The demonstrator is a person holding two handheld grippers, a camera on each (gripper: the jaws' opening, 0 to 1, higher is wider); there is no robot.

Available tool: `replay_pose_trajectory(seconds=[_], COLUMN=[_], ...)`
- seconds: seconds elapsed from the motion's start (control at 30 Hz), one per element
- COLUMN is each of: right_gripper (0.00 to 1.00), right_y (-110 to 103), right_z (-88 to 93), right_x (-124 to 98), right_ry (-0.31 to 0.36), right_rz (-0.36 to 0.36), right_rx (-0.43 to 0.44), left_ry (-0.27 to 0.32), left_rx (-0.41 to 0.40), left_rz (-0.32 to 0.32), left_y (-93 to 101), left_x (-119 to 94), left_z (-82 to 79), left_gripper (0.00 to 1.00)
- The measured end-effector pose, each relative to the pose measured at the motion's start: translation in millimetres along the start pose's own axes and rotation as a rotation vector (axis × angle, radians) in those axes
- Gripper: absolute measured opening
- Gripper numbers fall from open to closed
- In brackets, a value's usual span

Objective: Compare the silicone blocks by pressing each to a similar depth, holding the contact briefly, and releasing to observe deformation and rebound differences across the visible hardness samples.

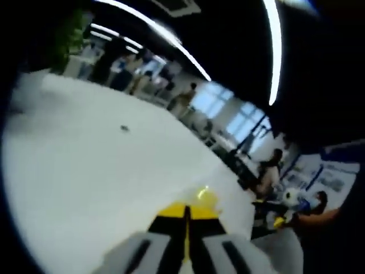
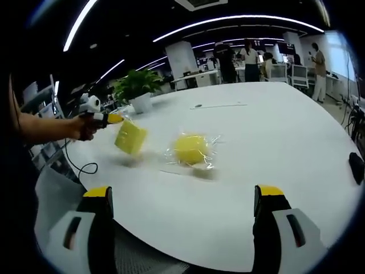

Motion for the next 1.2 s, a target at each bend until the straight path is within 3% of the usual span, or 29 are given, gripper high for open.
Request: replay_pose_trajectory(seconds=[0.07,0.37,0.53,0.67,0.77,1.0,1.13,1.2], right_gripper=[0.96,0.96,0.96,0.96,0.96,0.96,0.96,0.96], right_y=[-1.1,-7.5,-12.6,-13.8,-17.3,-17.5,-34.6,-37.1], right_z=[-1.6,-8.6,-9.6,-16.5,-20.5,-36.8,-44.7,-49.1], right_x=[0.2,0.4,2.3,3.5,6.3,9.9,8.3,9.6], right_ry=[0.003,0.019,0.024,0.045,0.039,0.063,0.090,0.086], right_rz=[-0.005,-0.029,-0.057,-0.071,-0.094,-0.104,-0.215,-0.230], right_rx=[-0.005,-0.029,-0.022,-0.019,-0.098,-0.089,-0.098,-0.084], left_ry=[-0.047,-0.052,-0.004,0.004,0.008,0.016,0.021,0.018], left_rx=[0.051,0.160,0.122,0.154,0.192,0.227,0.231,0.234], left_rz=[-0.058,-0.053,0.007,0.032,0.043,0.055,0.057,0.064], left_y=[3.8,35.0,50.6,62.1,68.8,78.2,82.7,85.7], left_x=[-1.8,-1.1,-5.0,-10.7,-15.8,-26.7,-29.8,-29.9], left_z=[1.2,-8.5,-21.4,-36.3,-48.4,-64.1,-69.3,-70.8], left_gripper=[0.00,0.00,0.00,0.00,0.00,0.00,0.00,0.00])
Point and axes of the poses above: the point that each gripper's makers call its tool centre point, and the gripper's own axes: x roughly forward along the fingers, y roughly to its right, z roughly out of its underside, the point moved 5 cm from there along -x, roughly backward along the fingers, and after that the axes turned 15 degrees about z, right-handed, at the moved point
